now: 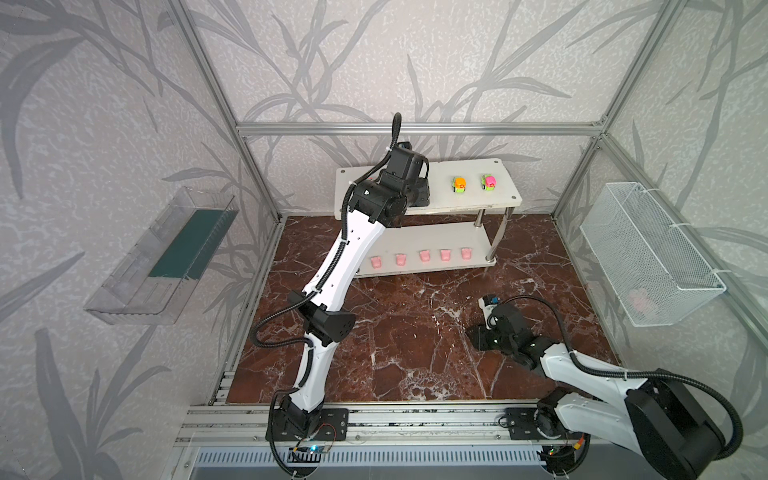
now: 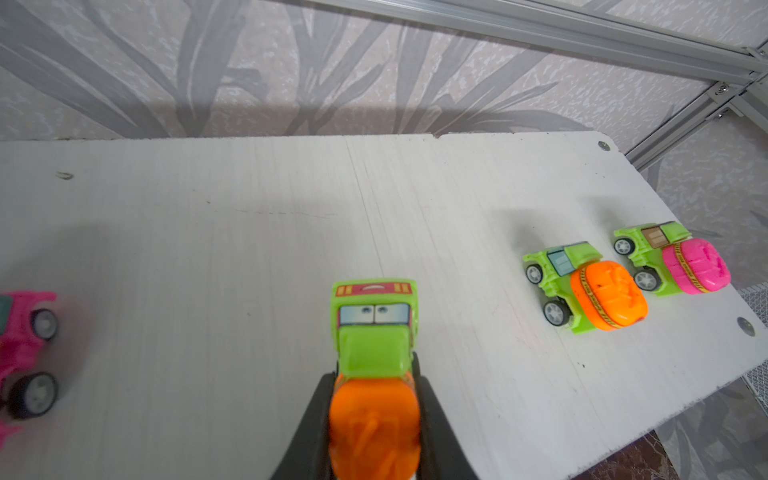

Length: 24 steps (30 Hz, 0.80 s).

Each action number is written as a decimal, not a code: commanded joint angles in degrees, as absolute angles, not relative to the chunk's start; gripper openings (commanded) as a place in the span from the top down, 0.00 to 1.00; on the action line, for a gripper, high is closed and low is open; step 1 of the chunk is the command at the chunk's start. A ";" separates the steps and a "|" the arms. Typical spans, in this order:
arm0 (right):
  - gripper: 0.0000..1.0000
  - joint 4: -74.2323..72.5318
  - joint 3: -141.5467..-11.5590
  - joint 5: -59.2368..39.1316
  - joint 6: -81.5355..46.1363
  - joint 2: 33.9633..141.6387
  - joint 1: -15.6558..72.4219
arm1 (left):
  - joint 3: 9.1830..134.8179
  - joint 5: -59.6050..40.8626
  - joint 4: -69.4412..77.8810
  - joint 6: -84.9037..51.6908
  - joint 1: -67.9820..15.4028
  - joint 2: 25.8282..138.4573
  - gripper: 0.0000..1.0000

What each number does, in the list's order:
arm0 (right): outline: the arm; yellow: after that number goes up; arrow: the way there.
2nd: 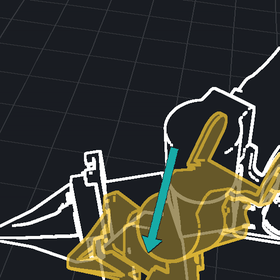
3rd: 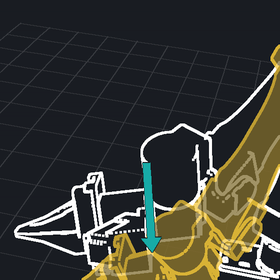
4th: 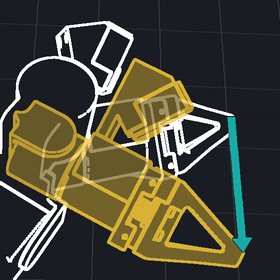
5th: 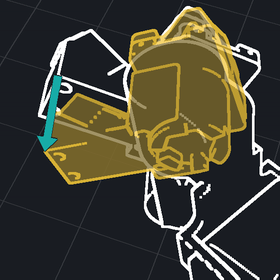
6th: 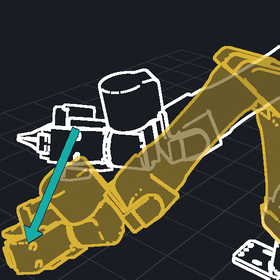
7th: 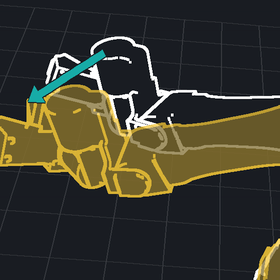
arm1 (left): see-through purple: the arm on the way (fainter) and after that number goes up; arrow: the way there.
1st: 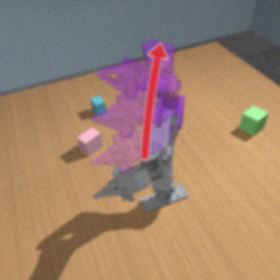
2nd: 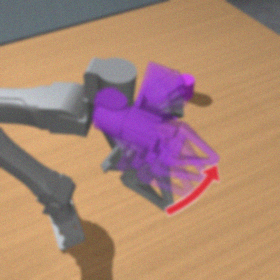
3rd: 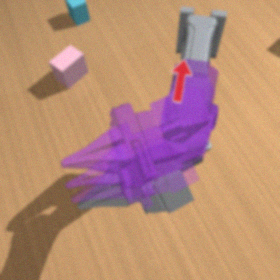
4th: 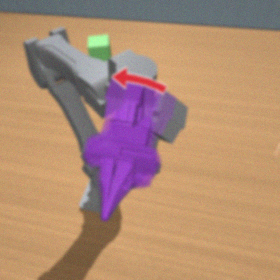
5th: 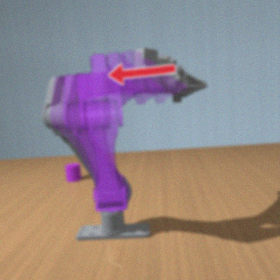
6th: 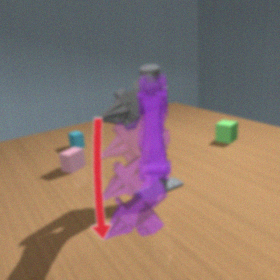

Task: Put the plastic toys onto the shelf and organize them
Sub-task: 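Lower the truck onto the top shelf between the other trucks and open the left gripper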

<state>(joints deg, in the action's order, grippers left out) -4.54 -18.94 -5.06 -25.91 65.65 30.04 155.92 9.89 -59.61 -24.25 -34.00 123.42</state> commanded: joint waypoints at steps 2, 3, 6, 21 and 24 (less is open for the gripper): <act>0.53 -5.76 -20.83 -5.88 -25.56 66.75 29.80 | 157.24 10.59 -61.30 -25.13 -33.75 122.37 0.76; 0.53 -5.80 -20.92 -5.97 -25.58 66.87 29.87 | 157.21 10.59 -61.46 -25.15 -33.79 122.40 0.76; 0.53 -5.80 -21.01 -6.05 -25.58 67.06 29.87 | 156.91 10.49 -62.10 -25.15 -33.88 122.39 0.76; 0.53 -6.02 -20.75 -6.15 -25.66 67.71 29.86 | 154.51 10.73 -64.69 -25.05 -34.02 120.34 0.76; 0.53 -6.32 -20.57 -6.15 -25.75 68.04 29.88 | 154.44 10.76 -65.25 -25.14 -34.06 119.98 0.76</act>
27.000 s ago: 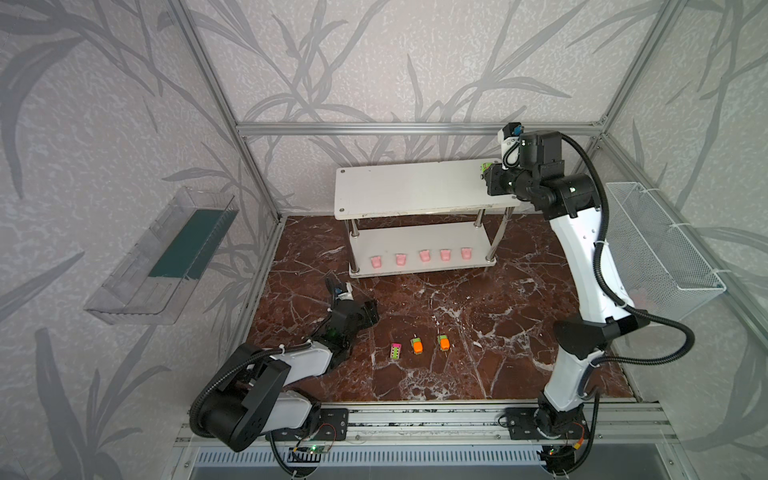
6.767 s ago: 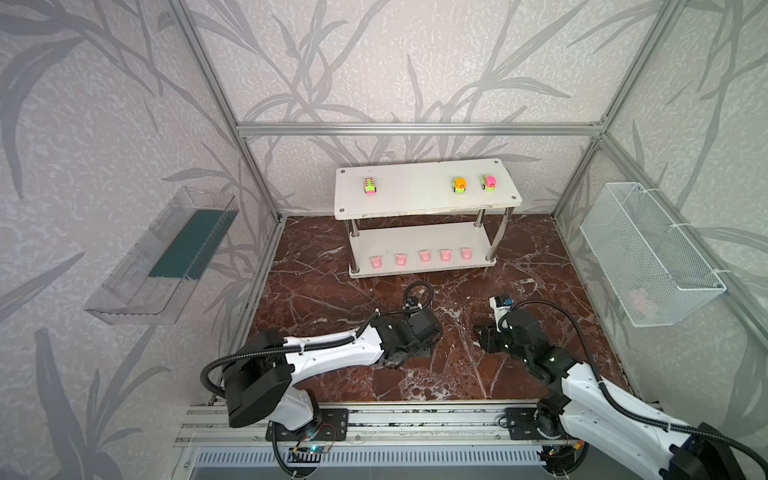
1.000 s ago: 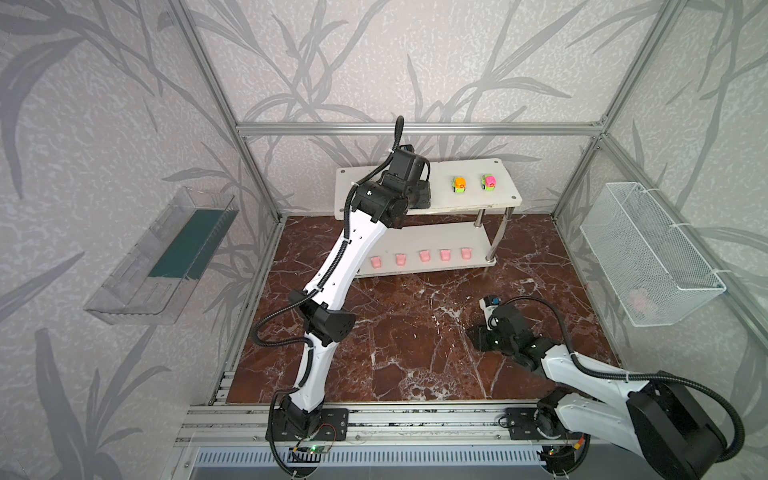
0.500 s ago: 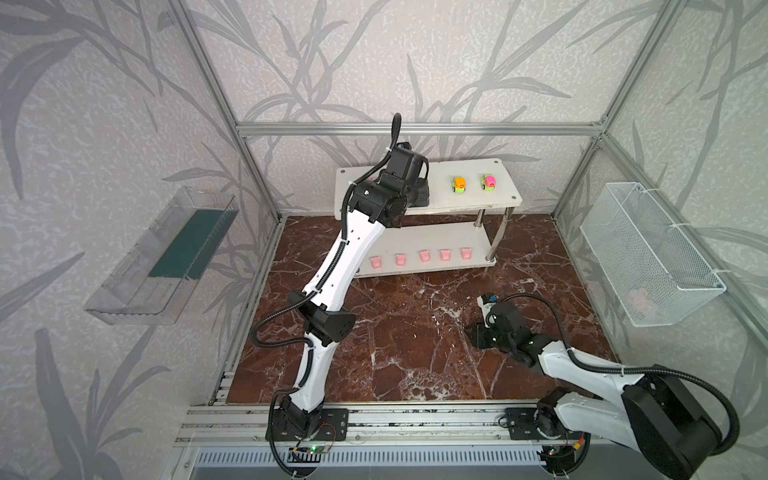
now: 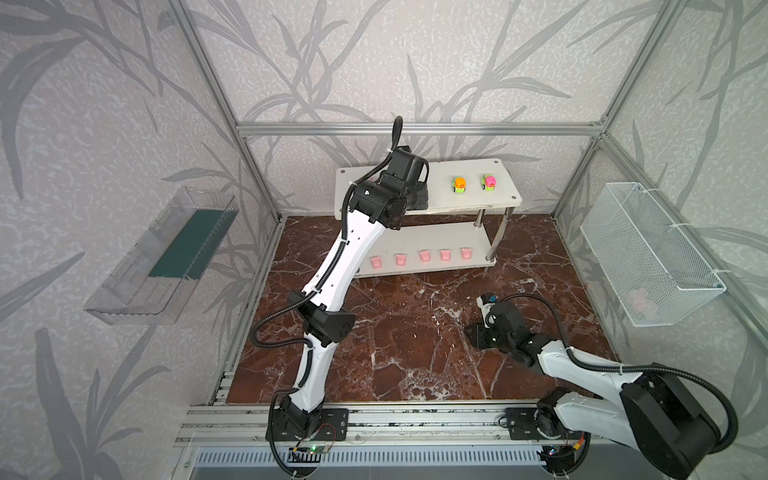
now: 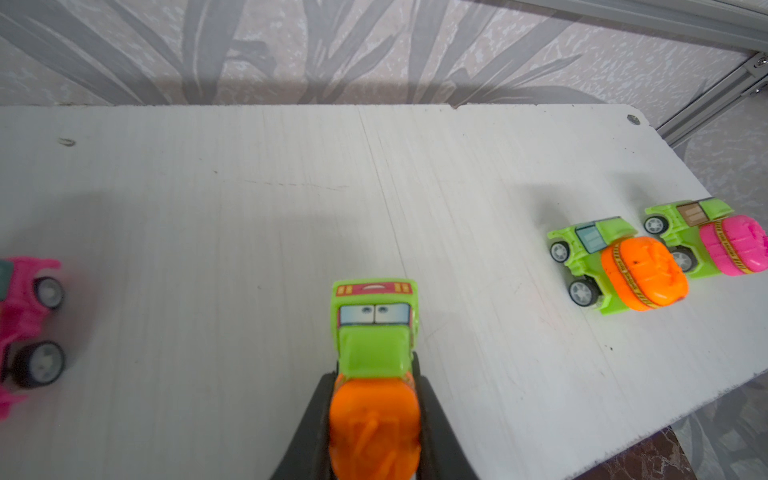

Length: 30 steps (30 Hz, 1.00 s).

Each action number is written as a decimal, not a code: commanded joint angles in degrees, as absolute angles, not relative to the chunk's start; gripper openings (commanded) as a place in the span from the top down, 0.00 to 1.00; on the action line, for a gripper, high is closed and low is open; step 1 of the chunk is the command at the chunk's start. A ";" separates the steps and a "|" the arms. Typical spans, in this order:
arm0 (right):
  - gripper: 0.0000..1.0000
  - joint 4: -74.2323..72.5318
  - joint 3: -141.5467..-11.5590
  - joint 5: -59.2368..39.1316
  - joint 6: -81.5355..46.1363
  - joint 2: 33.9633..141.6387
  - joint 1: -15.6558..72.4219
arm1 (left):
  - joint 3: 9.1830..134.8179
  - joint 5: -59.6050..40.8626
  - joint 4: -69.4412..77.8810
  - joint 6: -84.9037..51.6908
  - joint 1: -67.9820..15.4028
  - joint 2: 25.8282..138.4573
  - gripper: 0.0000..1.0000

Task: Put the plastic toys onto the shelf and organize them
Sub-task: 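Lower the truck onto the top shelf between the other trucks and open the left gripper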

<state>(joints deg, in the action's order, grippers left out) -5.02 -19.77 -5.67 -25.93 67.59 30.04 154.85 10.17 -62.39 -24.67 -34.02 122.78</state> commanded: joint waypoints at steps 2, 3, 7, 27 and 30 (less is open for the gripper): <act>0.53 -6.50 -20.57 -6.23 -25.88 68.27 29.88 | 154.13 10.69 -65.35 -25.21 -34.15 119.80 0.76; 0.53 -6.56 -20.50 -6.24 -25.86 68.29 29.85 | 154.07 10.67 -65.39 -25.31 -34.10 119.65 0.76; 0.53 -6.76 -20.41 -6.24 -25.85 68.38 29.80 | 154.01 10.64 -65.43 -25.18 -34.37 119.23 0.76; 0.53 -7.91 -19.95 -6.59 -26.02 70.22 29.88 | 154.51 9.66 -65.26 -25.05 -34.45 121.47 0.72; 0.53 -7.91 -20.02 -6.53 -26.02 70.31 29.73 | 154.51 9.77 -65.05 -25.05 -34.46 121.60 0.71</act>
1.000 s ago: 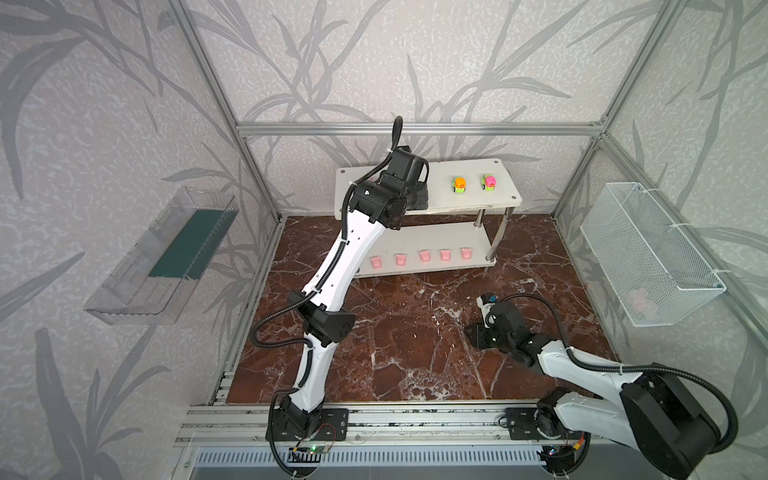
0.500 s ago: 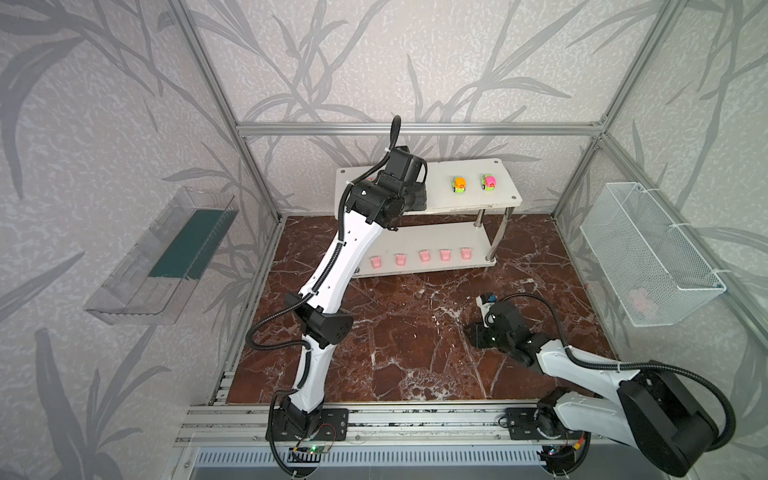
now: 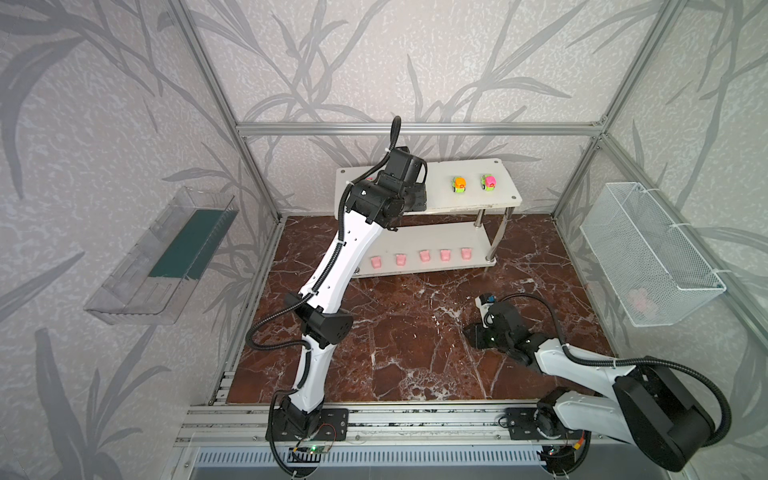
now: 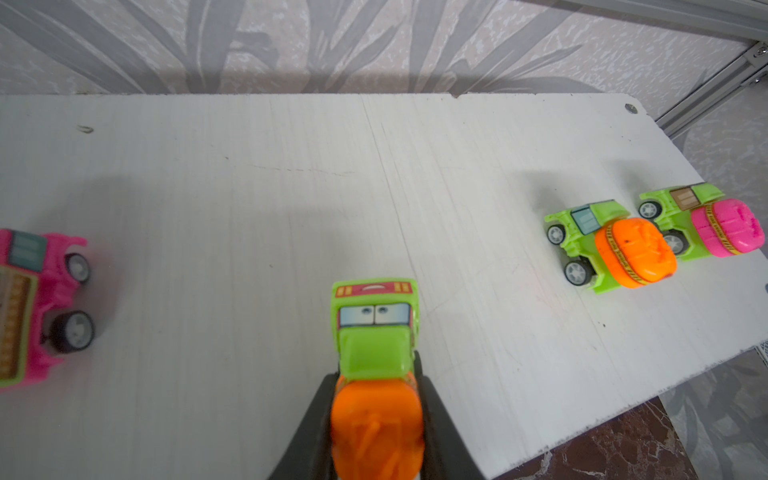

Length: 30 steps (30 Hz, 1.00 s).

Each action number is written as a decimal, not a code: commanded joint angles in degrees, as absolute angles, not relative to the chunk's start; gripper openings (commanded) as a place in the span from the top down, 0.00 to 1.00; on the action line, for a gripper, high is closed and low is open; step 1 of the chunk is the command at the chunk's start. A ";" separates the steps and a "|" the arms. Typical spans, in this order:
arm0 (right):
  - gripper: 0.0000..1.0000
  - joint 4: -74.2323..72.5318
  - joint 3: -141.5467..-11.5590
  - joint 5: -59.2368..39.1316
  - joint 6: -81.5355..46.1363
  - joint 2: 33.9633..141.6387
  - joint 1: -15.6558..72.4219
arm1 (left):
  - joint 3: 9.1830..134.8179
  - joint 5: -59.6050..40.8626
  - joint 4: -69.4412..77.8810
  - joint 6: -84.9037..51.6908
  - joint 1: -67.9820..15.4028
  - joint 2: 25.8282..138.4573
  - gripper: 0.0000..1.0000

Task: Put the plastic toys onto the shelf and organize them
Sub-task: 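Lower the truck onto the top shelf between the other trucks and open the left gripper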

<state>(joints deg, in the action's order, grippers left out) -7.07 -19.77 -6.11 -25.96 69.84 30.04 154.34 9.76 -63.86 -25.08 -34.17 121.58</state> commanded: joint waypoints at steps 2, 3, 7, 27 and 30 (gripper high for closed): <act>0.53 -7.96 -19.93 -6.50 -25.95 70.40 29.75 | 154.51 9.91 -64.95 -25.00 -34.45 121.60 0.71; 0.53 -7.95 -19.87 -6.50 -26.00 70.40 29.78 | 154.51 9.87 -64.89 -25.03 -34.46 121.65 0.71; 0.53 -8.17 -19.87 -6.59 -26.00 70.58 29.72 | 154.58 9.80 -64.43 -25.04 -34.45 121.73 0.71; 0.53 -8.61 -19.87 -6.90 -25.93 71.36 29.61 | 154.36 9.28 -62.98 -25.26 -34.45 122.06 0.66; 0.53 -8.88 -20.04 -7.11 -25.95 71.88 29.61 | 154.17 8.30 -62.33 -25.88 -34.46 122.05 0.65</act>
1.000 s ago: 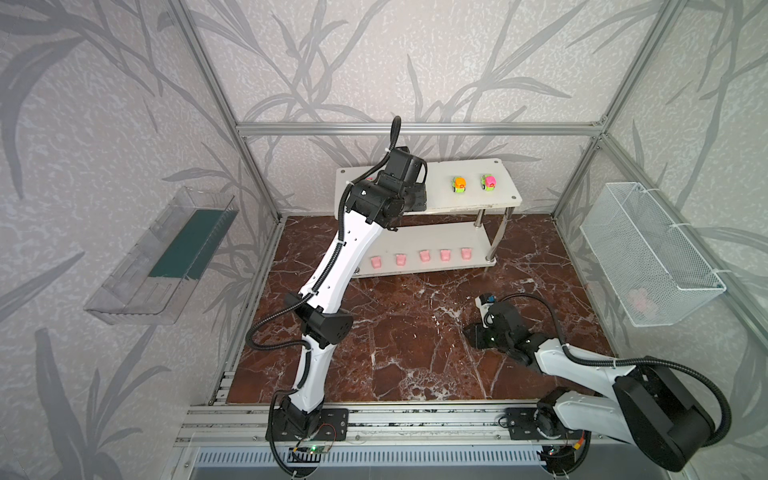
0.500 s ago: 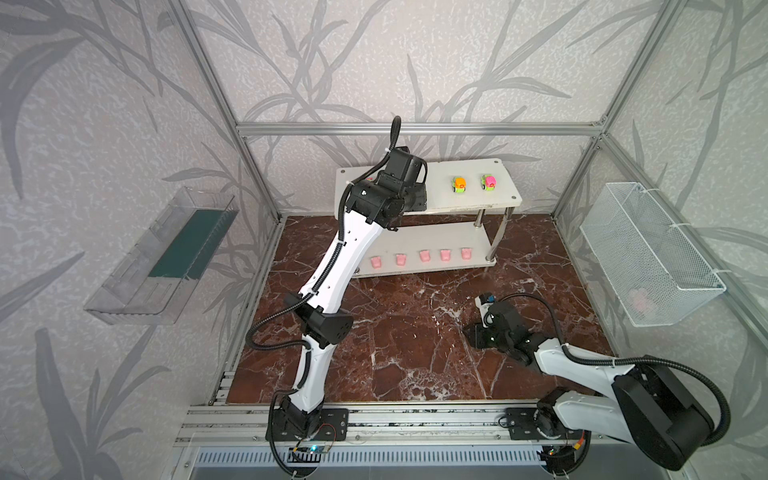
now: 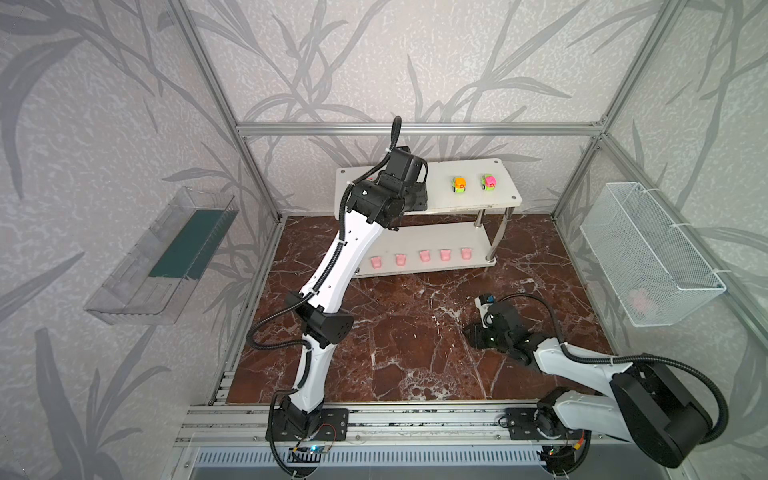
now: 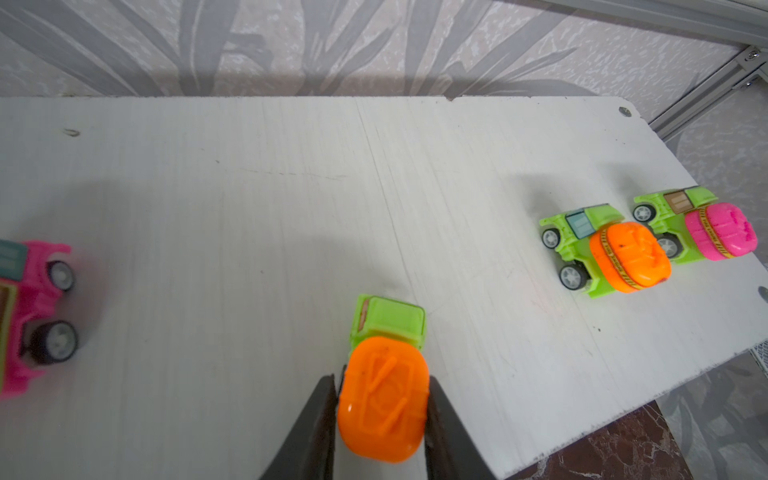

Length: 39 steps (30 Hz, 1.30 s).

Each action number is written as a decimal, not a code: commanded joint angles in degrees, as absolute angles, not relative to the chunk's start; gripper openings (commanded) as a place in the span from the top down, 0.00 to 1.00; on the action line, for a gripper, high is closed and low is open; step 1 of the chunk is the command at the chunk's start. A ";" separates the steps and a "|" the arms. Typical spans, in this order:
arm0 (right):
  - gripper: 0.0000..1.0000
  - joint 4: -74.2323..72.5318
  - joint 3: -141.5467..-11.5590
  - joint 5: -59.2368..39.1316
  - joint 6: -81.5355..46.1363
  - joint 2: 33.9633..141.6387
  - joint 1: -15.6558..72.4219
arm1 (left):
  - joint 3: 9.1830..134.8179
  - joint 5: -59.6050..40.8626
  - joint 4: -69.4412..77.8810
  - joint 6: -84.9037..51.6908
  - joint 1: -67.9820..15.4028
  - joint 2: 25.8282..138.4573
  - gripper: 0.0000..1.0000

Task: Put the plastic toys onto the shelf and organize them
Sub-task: 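Lower the truck onto the top shelf between the other trucks and open the left gripper, then raise the open left gripper away from the placed truck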

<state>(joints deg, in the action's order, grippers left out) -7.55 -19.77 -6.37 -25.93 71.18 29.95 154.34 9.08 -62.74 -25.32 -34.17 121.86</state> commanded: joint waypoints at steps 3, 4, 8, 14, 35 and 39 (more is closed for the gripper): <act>0.53 -8.96 -20.30 -7.29 -25.94 72.37 29.60 | 154.16 7.43 -61.85 -26.36 -34.54 122.10 0.65; 0.53 -8.96 -20.43 -7.38 -25.93 72.51 29.62 | 154.16 7.38 -61.87 -26.42 -34.69 122.08 0.65; 0.53 -9.01 -20.65 -7.43 -25.76 73.06 29.54 | 154.12 7.24 -61.43 -26.51 -34.80 122.30 0.64; 0.53 -8.93 -21.15 -7.79 -25.67 73.78 29.49 | 154.00 7.02 -61.18 -26.61 -35.39 122.43 0.64; 0.53 -8.26 -21.01 -7.91 -25.58 73.39 29.26 | 146.54 11.93 -54.35 -23.41 -35.42 113.50 0.63; 0.53 -8.58 -21.01 -7.91 -25.58 73.64 29.10 | 141.87 10.98 -51.43 -22.94 -35.42 109.23 0.61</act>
<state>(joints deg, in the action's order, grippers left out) -9.76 -20.51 -7.70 -25.91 73.47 29.45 143.98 10.44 -54.13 -24.12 -35.20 114.28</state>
